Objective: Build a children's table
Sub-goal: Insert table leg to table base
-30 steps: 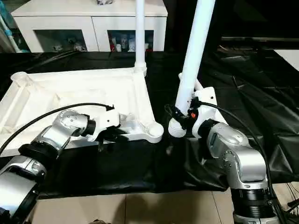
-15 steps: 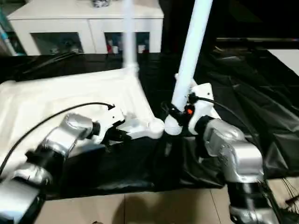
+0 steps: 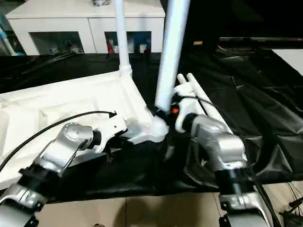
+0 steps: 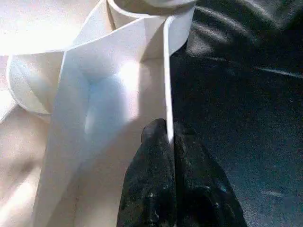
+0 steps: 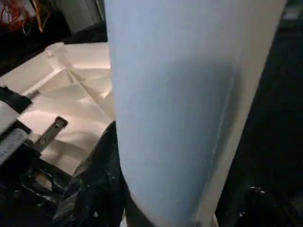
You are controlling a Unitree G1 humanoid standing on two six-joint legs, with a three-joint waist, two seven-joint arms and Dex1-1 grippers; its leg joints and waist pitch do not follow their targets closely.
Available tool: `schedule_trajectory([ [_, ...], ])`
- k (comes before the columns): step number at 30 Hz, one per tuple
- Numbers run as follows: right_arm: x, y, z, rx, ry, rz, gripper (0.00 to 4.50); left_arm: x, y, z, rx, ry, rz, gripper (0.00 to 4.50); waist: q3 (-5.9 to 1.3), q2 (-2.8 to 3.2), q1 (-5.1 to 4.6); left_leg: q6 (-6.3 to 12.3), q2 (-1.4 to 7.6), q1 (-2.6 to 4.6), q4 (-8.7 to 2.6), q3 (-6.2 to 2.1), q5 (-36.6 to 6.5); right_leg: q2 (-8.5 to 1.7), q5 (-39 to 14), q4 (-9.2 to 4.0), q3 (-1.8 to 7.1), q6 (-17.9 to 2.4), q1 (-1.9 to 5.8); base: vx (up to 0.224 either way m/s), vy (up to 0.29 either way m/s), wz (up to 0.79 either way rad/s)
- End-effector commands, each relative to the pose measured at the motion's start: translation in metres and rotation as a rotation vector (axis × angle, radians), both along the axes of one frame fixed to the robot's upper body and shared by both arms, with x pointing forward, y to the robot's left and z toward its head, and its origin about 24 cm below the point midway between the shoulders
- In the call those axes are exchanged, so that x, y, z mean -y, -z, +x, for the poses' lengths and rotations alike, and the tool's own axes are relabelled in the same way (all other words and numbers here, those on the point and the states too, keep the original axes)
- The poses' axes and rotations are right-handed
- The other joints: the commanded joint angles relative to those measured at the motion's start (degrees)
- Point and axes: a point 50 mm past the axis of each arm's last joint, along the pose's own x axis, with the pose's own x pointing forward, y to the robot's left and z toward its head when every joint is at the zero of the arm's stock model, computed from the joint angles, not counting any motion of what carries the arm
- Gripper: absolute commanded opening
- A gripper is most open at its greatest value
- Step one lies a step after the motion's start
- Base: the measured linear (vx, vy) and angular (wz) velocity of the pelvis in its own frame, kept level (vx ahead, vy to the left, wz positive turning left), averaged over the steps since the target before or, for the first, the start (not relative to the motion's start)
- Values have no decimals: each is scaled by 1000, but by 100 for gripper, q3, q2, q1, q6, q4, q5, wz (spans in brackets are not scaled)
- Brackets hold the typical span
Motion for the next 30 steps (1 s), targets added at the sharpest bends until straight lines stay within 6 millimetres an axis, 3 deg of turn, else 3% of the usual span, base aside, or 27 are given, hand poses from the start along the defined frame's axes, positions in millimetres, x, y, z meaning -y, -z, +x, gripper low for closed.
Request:
schedule_trajectory([
  [1, 3, -6, 7, 36, -2, -6, 186, -2, 7, -4, -17, 1, -18, 0, -366, -136, 31, 312, 193, 40, -358, -53, -925, -378, -1103, -408, 253, -1236, 289, 0, 0, 0],
  [2, 5, -5, 9, 39, -2, -10, 186, -2, 6, -3, -8, 8, -23, 0, -355, -134, 26, 305, 190, 44, -357, -48, -955, -370, -1174, -423, 256, -1219, 278, 0, 0, 0],
  [3, 5, -5, 9, 39, -2, -10, 186, -2, 6, -3, -8, 8, -23, 0, -358, -208, 15, 318, 186, 36, -352, -39, -957, -371, -1210, -429, 254, -1196, 285, 0, 0, 0],
  [5, 8, -5, 13, 47, 4, -13, 186, -6, 4, -1, 11, -3, -39, 0, -354, -181, 31, 323, 193, 46, -352, -43, -939, -386, -1301, -425, 259, -1152, 280, 0, 0, 0],
  [6, 9, -5, 14, 51, 8, -10, 186, -6, 4, -1, 14, 0, -47, 0, -351, -215, 24, 336, 192, 44, -349, -36, -947, -382, -1324, -433, 258, -1142, 273, 0, 0, 0],
  [15, 8, 2, 22, 36, 10, 87, 186, -5, 2, -4, 33, 4, -114, 0, -361, -228, 16, 379, 208, 48, -348, -38, -864, -373, -989, -379, 254, -1284, 277, 0, 0, 0],
  [19, 7, 7, 25, 35, 15, 100, 186, -6, 7, -8, 14, 34, -79, 0, -354, -262, 19, 388, 207, 47, -346, -33, -887, -387, -1110, -387, 253, -1294, 281, 0, 0, 0],
  [22, 3, 10, 27, 25, 4, 106, 186, -8, 9, -10, 15, 53, -50, 0, -351, -244, -3, 362, 212, 50, -352, -39, -944, -383, -1167, -388, 252, -1283, 277, 0, 0, 0],
  [23, 3, 11, 27, 24, 2, 104, 186, -8, 10, -10, 14, 55, -48, 0, -350, -270, -11, 359, 212, 51, -352, -35, -937, -378, -1135, -384, 252, -1288, 275, 0, 0, 0],
  [30, 3, 15, 31, 25, 7, 85, 185, -10, 9, -9, 15, 52, -33, 0, -345, -278, -37, 355, 215, 57, -352, -34, -970, -382, -1091, -377, 254, -1369, 271, 0, 0, 0],
])
